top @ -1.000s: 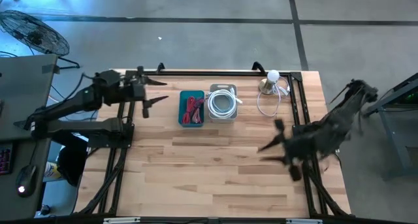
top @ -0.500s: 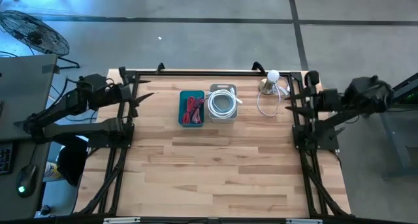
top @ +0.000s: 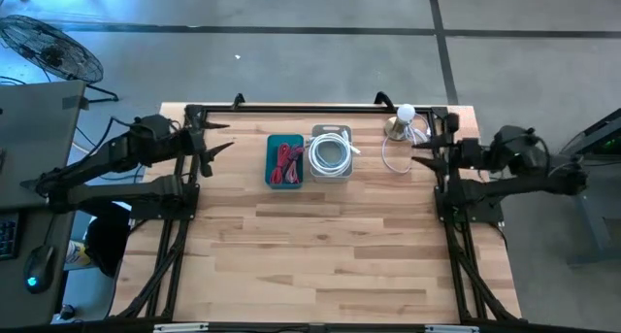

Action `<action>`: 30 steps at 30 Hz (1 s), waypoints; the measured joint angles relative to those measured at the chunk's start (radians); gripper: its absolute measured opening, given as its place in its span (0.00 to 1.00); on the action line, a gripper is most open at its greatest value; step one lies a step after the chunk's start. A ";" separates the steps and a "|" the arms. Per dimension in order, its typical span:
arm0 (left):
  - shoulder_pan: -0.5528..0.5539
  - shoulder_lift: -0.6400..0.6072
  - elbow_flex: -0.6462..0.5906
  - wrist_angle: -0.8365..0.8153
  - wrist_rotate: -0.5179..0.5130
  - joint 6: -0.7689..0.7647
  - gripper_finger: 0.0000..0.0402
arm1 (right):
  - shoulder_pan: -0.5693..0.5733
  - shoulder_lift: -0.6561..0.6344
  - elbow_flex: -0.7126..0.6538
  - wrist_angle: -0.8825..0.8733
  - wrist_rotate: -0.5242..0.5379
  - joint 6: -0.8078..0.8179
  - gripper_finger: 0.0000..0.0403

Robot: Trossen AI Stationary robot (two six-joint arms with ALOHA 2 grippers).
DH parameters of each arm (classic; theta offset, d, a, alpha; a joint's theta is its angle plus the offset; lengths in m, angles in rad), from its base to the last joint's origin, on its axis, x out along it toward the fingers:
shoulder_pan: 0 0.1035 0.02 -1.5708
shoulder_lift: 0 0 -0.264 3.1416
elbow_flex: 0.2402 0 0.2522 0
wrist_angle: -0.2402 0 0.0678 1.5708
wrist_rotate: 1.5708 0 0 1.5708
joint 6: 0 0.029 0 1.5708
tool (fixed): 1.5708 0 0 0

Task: Pick & Place USB Port
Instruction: Return to Home Position

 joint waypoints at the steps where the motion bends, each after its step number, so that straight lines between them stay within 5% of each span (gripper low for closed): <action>1: 0.000 0.000 -0.011 0.000 -0.003 -0.004 0.51 | -0.019 -0.007 -0.028 0.020 -0.025 0.008 0.27; 22: 0.000 -0.110 -0.180 0.090 0.023 -0.046 0.51 | -0.397 -0.019 -0.453 0.381 -0.569 0.191 0.27; 30: 0.000 -0.149 -0.216 0.088 0.023 -0.057 0.51 | -0.415 -0.021 -0.546 0.453 -0.598 0.200 0.27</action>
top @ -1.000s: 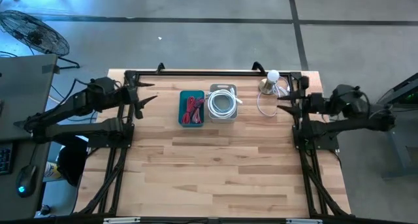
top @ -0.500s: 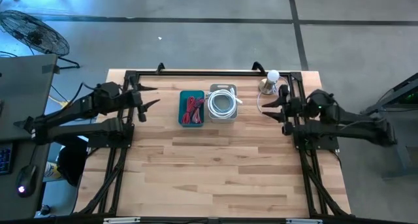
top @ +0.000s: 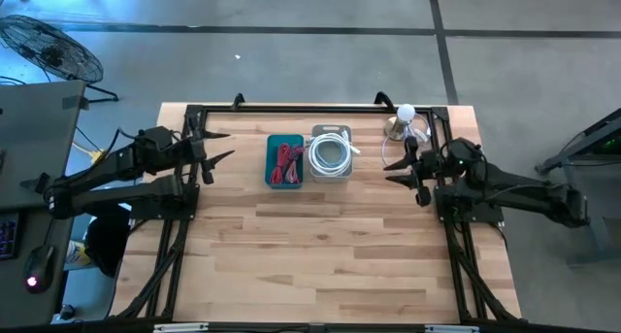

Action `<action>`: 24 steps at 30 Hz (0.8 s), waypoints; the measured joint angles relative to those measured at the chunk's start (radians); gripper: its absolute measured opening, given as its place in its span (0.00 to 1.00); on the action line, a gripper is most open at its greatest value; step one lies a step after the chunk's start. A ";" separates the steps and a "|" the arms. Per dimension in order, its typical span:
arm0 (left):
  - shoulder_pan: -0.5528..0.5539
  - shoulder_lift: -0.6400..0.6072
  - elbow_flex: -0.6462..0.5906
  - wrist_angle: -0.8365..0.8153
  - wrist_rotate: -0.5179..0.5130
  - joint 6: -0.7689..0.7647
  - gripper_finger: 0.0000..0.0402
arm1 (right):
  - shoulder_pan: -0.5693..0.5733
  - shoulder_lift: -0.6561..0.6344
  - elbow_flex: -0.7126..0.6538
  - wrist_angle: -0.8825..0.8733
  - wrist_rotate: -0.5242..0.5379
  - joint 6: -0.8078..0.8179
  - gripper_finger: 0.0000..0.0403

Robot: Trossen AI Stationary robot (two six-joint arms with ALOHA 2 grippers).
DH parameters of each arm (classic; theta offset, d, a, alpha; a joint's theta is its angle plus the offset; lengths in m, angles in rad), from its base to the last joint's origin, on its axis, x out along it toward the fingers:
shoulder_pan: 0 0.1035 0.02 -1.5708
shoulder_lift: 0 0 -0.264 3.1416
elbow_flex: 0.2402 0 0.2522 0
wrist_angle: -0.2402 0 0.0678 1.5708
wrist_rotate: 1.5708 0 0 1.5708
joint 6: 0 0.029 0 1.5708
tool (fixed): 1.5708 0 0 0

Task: Pick & Place USB Port
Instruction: Return to Home Position

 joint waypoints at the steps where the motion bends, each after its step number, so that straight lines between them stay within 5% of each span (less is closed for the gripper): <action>1: 0.000 -0.001 -0.004 0.000 0.000 -0.002 0.51 | 0.000 0.000 -0.023 0.032 0.000 0.002 0.27; 14: 0.000 -0.001 -0.012 0.000 0.028 -0.023 0.51 | -0.001 0.000 -0.246 0.321 0.002 0.073 0.27; 24: 0.000 -0.001 -0.012 -0.001 0.056 -0.034 0.51 | -0.001 0.001 -0.255 0.208 -0.006 0.034 0.27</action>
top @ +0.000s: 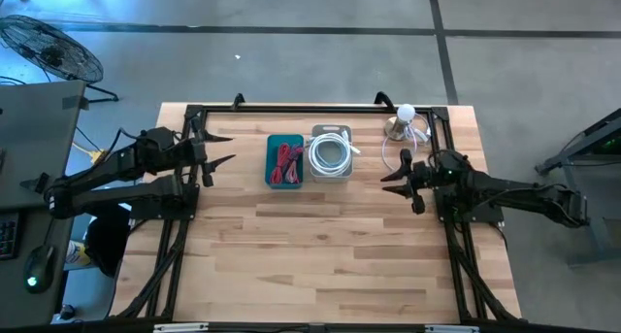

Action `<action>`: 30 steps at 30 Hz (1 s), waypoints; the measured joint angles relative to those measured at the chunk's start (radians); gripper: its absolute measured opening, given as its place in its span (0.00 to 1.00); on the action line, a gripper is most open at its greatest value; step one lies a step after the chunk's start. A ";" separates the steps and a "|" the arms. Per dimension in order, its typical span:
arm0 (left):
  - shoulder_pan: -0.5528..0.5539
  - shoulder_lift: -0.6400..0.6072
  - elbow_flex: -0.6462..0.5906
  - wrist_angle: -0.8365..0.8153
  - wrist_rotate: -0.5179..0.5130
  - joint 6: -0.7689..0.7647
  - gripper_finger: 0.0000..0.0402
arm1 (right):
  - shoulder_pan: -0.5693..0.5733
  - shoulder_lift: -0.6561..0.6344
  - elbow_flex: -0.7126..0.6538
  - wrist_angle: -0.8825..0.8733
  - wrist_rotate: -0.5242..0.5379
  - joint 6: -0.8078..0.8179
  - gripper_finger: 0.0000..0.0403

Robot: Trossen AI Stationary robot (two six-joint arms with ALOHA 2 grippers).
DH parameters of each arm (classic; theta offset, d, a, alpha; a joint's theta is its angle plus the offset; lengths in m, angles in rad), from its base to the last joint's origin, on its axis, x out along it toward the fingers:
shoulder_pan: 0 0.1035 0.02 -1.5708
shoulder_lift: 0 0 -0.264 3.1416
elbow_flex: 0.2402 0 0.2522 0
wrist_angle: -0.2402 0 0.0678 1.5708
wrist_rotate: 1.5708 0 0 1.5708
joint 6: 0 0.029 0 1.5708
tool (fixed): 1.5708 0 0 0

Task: Pick & Place USB Port
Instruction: Return to Home Position

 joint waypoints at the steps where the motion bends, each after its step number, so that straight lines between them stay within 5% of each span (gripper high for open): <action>1: 0.000 0.000 0.000 0.000 0.002 -0.006 0.51 | 0.000 0.000 0.000 -0.028 -0.004 -0.009 0.27; 14: 0.000 0.000 0.000 -0.015 0.006 -0.026 0.51 | 0.000 0.001 0.000 -0.176 0.005 -0.070 0.27; 17: 0.000 0.000 0.000 -0.015 0.006 -0.026 0.51 | 0.000 0.000 0.000 -0.171 0.042 0.048 0.27; 23: 0.000 0.000 0.000 -0.016 0.006 -0.026 0.51 | 0.001 0.000 0.000 -0.134 0.036 0.535 0.27; 30: 0.000 0.000 0.000 -0.016 0.000 -0.021 0.51 | 0.001 0.000 -0.001 -0.134 0.035 0.569 0.27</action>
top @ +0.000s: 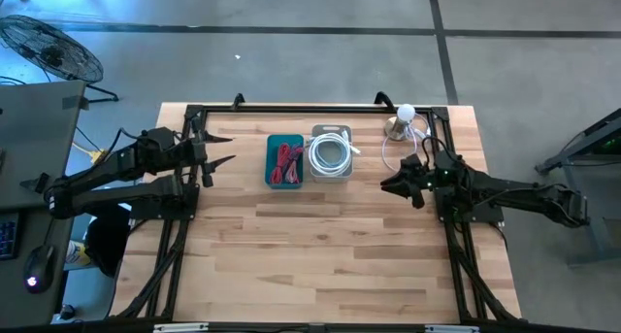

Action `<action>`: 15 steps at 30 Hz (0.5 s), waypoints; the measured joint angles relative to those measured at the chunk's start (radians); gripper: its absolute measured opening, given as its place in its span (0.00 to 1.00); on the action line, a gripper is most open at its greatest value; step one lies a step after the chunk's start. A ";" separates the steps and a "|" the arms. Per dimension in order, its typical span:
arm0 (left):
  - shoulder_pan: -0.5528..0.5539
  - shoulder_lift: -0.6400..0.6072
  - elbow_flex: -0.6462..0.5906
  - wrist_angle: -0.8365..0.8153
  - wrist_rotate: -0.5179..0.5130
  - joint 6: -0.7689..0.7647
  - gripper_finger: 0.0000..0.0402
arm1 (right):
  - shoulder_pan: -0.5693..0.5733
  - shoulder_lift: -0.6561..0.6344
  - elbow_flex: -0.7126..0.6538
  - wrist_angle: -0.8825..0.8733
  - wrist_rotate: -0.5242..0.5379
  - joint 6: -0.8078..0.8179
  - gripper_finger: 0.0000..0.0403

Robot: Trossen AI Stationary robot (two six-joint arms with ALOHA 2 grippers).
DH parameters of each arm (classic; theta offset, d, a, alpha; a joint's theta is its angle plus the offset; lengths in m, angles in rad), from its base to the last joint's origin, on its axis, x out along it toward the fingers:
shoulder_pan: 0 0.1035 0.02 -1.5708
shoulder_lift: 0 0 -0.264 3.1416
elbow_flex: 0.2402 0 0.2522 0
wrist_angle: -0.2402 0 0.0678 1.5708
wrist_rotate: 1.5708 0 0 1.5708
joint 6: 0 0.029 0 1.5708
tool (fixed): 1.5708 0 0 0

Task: Pick & Place USB Port
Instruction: Return to Home Position

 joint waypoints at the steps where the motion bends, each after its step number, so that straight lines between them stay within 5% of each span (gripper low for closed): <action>1: 0.000 0.000 0.000 0.000 0.000 0.000 0.51 | 0.000 0.000 0.000 0.000 0.000 -0.013 0.27; 15: 0.000 0.000 0.000 0.000 0.027 -0.016 0.51 | 0.111 -0.032 0.000 -0.007 0.002 -0.061 0.27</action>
